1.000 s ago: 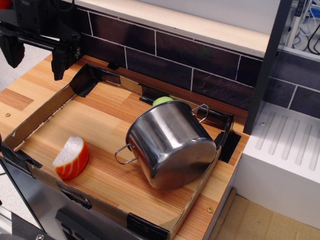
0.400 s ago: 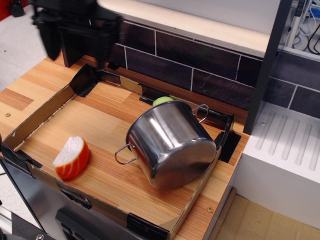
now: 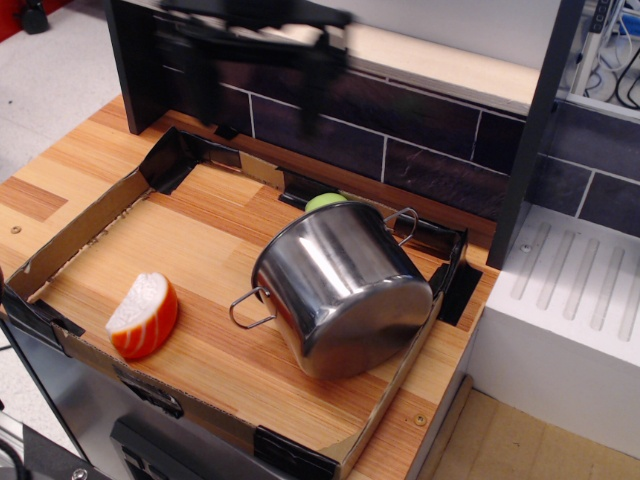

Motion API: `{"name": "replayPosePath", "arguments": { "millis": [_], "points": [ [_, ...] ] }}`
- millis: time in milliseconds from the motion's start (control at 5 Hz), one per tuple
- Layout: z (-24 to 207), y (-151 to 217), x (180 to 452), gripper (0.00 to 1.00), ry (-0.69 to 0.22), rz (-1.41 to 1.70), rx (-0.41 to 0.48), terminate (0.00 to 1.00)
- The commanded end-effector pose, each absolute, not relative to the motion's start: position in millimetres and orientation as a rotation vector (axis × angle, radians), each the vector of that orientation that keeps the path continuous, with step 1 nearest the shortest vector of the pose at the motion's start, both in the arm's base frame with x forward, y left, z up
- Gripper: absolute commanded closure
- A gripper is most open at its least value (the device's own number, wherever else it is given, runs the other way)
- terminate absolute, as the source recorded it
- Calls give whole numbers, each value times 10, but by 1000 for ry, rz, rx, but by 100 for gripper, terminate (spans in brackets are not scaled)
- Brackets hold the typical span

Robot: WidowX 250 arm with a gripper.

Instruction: Upright metal pot

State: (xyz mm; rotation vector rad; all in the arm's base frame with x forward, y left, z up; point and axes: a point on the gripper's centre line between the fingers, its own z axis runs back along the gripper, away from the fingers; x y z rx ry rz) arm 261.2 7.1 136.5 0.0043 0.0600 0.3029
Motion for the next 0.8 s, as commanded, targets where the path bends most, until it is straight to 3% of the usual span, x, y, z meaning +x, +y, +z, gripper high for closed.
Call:
{"name": "replayPosePath", "arguments": {
  "millis": [0, 200, 600],
  "points": [
    [1236, -342, 2766, 0, 30, 123, -48, 0],
    [1066, -396, 2876, 0, -1, 134, -12, 0],
    [877, -454, 2918, 0, 39, 160, -32, 0]
  ]
}}
